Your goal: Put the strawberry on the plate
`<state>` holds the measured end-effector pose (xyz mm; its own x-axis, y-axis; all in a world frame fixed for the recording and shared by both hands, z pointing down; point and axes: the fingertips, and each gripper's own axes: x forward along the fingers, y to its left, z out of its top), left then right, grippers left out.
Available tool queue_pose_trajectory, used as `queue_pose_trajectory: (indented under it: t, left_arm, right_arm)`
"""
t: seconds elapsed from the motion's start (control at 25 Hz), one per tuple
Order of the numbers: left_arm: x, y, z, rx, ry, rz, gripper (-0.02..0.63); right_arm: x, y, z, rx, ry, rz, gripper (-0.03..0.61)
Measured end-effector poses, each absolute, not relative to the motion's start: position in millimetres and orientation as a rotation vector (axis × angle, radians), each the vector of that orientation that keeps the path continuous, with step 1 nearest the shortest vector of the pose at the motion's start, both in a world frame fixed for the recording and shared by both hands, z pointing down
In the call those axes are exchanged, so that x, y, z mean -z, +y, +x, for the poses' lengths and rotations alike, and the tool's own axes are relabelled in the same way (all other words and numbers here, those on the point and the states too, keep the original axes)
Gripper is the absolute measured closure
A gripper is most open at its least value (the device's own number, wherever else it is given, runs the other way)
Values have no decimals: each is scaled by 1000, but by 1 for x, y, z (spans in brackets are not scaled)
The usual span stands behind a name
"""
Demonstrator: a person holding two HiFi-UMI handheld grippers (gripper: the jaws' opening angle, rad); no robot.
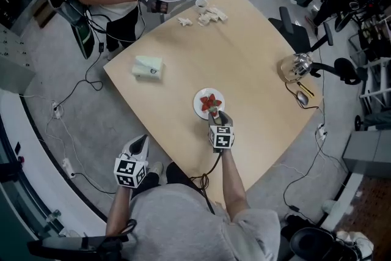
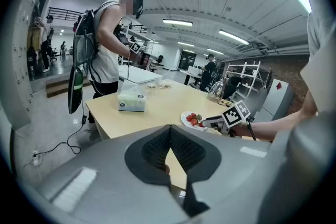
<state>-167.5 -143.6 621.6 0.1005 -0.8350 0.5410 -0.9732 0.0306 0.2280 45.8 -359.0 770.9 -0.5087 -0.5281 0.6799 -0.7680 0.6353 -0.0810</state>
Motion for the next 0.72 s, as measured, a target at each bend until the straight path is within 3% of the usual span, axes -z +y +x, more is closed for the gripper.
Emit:
queue_pose_trajectory:
  t: [0.52, 0.72]
  left_arm:
    - [-607, -139, -159, -303, -1730, 1942, 595]
    - [-601, -144, -148, -308, -1695, 2019, 595]
  right_arm:
    - [-727, -339, 58, -509, -2283, 1114, 400]
    - [-711, -326, 70, -546, -2307, 1174, 463]
